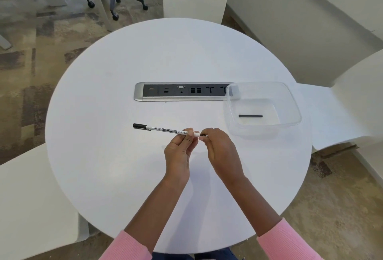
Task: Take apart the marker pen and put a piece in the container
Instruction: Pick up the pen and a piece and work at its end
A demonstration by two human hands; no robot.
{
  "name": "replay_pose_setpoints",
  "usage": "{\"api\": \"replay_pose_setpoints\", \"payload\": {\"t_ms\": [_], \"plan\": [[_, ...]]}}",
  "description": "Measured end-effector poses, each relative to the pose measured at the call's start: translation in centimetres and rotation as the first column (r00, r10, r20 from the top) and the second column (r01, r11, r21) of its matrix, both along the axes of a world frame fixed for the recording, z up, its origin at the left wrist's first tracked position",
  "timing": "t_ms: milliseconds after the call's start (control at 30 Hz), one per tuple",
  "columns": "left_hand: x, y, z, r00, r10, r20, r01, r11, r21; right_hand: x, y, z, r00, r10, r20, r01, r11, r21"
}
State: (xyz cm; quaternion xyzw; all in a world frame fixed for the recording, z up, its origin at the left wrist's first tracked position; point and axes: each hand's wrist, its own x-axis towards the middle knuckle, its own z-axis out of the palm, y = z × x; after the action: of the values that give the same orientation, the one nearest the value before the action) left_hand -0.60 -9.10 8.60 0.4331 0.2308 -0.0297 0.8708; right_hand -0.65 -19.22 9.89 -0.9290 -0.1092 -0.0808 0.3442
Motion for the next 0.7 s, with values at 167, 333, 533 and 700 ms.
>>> {"api": "replay_pose_setpoints", "payload": {"t_ms": [167,333,533,700], "plan": [[-0.2,0.1,-0.1,0.999,-0.043,0.017,0.043,0.999,0.01,0.2,-0.3,0.4,0.997,-0.005,-0.08,0.013,0.995,0.103],[-0.2,0.2,-0.1,0.994,-0.096,0.054,0.091,0.993,0.077,0.6,-0.7,1.2,0.862,-0.005,-0.507,0.258,0.866,0.429],[-0.4,0.2,-0.2,0.987,-0.134,0.088,0.116,0.976,0.183,1.1,-1.6,1.9,0.595,0.237,-0.768,0.464,0.679,0.568],[-0.3,0.1,-0.1,0.995,-0.073,0.067,0.062,0.986,0.152,-0.4,-0.9,1.2,0.912,-0.03,-0.41,0.162,0.943,0.292]]}}
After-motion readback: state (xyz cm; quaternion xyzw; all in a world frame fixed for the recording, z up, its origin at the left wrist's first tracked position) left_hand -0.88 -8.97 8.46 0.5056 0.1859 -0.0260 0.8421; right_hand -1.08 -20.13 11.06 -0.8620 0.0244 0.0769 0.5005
